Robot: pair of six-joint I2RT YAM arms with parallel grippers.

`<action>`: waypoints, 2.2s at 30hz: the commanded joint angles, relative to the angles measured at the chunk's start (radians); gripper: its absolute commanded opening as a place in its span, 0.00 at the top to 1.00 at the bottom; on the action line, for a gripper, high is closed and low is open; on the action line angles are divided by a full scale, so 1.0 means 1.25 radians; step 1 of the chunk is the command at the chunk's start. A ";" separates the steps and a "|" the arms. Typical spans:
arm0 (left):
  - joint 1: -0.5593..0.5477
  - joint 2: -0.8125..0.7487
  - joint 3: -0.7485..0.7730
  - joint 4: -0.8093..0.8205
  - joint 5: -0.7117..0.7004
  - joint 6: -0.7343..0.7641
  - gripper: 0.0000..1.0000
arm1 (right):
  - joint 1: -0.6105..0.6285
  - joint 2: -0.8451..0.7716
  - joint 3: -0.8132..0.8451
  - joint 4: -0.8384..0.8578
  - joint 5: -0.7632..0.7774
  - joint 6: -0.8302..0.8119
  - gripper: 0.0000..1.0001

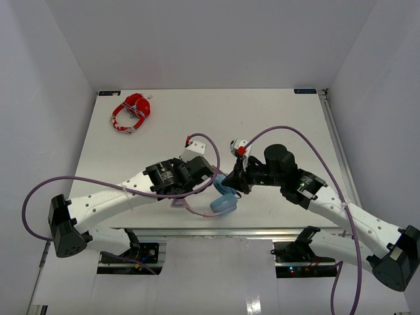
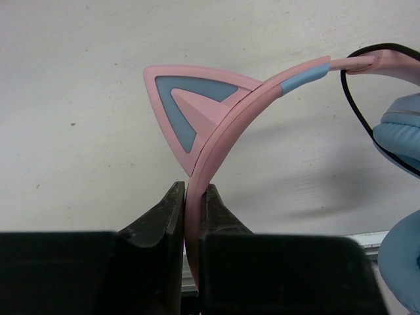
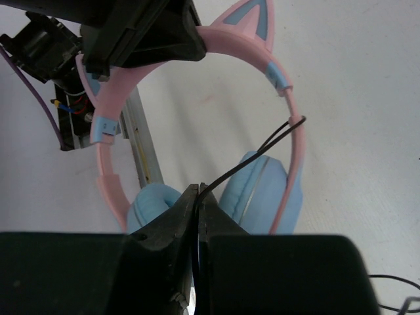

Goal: Wrap the headphones

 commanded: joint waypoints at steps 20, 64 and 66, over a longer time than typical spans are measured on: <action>0.050 0.050 0.148 -0.119 -0.158 -0.148 1.00 | 0.062 -0.077 -0.146 0.313 -0.183 0.162 0.90; 0.073 -0.086 0.188 0.023 -0.192 -0.229 1.00 | 0.242 -0.013 -0.225 0.482 0.146 0.214 0.91; 0.073 -0.084 0.186 0.024 -0.193 -0.230 1.00 | 0.249 -0.012 -0.225 0.482 0.174 0.216 0.90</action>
